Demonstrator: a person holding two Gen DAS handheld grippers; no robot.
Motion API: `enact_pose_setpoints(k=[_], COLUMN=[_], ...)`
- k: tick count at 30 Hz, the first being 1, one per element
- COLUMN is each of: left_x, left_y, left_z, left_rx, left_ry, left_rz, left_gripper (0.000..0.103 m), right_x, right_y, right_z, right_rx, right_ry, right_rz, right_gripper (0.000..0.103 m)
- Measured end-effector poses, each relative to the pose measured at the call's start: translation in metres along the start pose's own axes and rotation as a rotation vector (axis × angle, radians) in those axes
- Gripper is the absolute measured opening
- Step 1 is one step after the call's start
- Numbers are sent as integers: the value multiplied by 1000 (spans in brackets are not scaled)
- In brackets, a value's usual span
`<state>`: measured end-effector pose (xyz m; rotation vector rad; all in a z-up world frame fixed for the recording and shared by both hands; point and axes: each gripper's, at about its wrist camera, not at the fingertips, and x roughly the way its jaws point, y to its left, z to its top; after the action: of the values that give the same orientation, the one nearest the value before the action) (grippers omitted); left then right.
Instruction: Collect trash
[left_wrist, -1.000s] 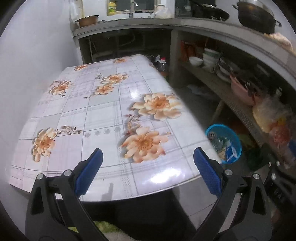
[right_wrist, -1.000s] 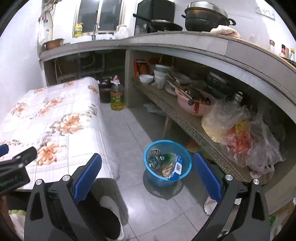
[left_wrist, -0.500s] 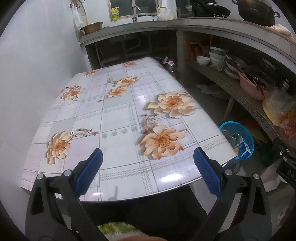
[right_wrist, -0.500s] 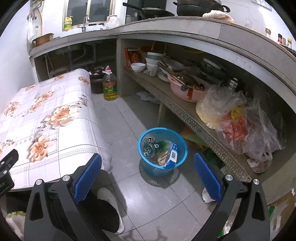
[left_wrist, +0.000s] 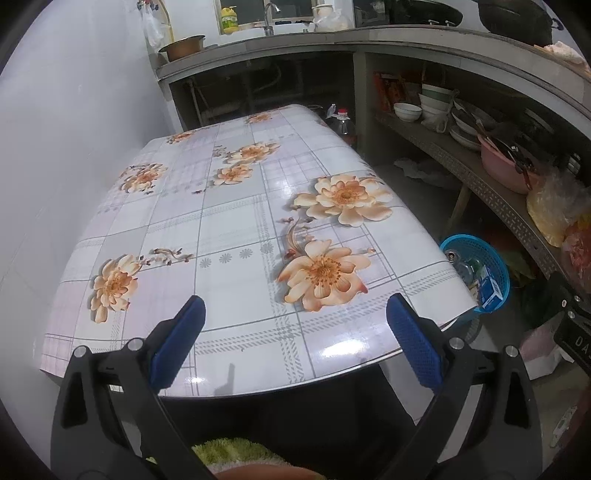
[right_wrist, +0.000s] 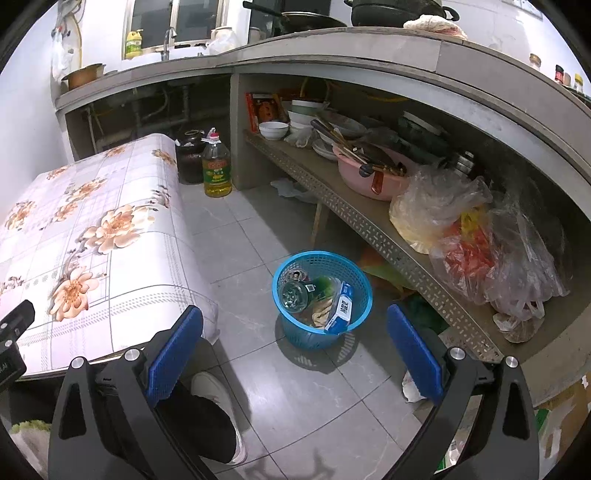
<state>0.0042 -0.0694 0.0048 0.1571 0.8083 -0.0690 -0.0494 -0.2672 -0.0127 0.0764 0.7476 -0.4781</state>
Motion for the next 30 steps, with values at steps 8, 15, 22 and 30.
enact_pose_setpoints(k=[8, 15, 22, 30], left_x=[2, 3, 4, 3], left_y=[0, 0, 1, 1], left_z=[0, -1, -1, 0], left_rx=[4, 4, 3, 3], left_ry=[6, 17, 15, 12], left_rz=[-2, -3, -4, -1], left_gripper=[94, 94, 94, 94], right_x=[2, 2, 1, 1], right_y=[0, 1, 1, 1], right_z=[-1, -1, -1, 0], right_rx=[-6, -17, -18, -19], right_ry=[4, 3, 1, 1], right_rz=[-4, -9, -11, -10], right_gripper=[97, 97, 97, 97])
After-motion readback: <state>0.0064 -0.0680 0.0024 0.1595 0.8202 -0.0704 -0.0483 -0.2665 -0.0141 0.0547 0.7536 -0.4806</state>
